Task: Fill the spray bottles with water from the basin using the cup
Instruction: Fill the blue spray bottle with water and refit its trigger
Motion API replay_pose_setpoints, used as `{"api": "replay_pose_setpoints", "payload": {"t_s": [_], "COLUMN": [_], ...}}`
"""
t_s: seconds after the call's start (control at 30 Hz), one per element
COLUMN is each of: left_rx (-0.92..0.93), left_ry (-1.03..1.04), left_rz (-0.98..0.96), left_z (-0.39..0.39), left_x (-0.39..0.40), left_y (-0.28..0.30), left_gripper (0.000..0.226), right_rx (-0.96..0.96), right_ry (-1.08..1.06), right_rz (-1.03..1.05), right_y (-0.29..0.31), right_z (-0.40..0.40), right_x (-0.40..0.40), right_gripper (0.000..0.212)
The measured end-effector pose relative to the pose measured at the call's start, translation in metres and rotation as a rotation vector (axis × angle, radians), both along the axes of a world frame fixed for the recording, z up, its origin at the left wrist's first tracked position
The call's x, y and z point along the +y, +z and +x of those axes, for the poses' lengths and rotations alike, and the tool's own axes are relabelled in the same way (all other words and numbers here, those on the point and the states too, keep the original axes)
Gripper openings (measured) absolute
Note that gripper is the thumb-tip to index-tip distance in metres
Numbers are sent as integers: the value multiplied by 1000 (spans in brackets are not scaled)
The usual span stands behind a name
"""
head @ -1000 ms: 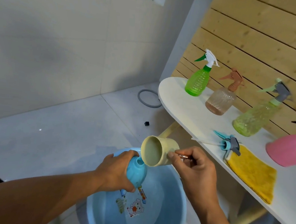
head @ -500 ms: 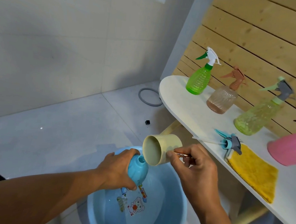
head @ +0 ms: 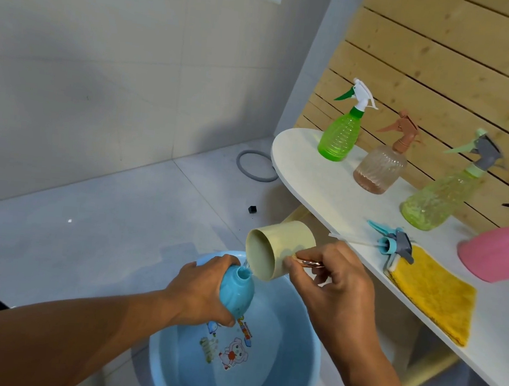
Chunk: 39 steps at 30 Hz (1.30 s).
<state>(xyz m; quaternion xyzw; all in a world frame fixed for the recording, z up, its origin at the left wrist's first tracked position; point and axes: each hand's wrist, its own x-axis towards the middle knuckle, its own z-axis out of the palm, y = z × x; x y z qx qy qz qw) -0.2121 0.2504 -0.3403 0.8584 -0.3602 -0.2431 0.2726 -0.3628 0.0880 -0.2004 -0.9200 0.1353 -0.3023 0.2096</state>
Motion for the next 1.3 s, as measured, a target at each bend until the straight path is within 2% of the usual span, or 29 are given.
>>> {"api": "replay_pose_setpoints", "payload": {"t_s": [0.43,0.83,0.97,1.13,1.23,1.3], "left_rx": [0,-5,15,36,37,38], "left_ry": [2,-6,17,41,72,87], "left_rz": [-12,-25,-28,-33,-37,-41], "left_z": [0,0,-2,-2,-1,-1], "left_x": [-1,-2,-2,1,3,5], "left_y": [0,2,4,6,7,8], "left_gripper": [105,99,100,97,96,97], "right_rx": [-47,-89,-55,35,152,268], "right_ry": [89,134,-38,-242,-346,-393], "right_rz": [-188,-236,-106,296,510,563], "right_y": [-2,-7,-12,-31,-59,-84], "right_z": [0,0,1,2,6,8], "right_x": [2,2,2,-8,-22,-33], "right_gripper": [12,13,13,14,18,20]}}
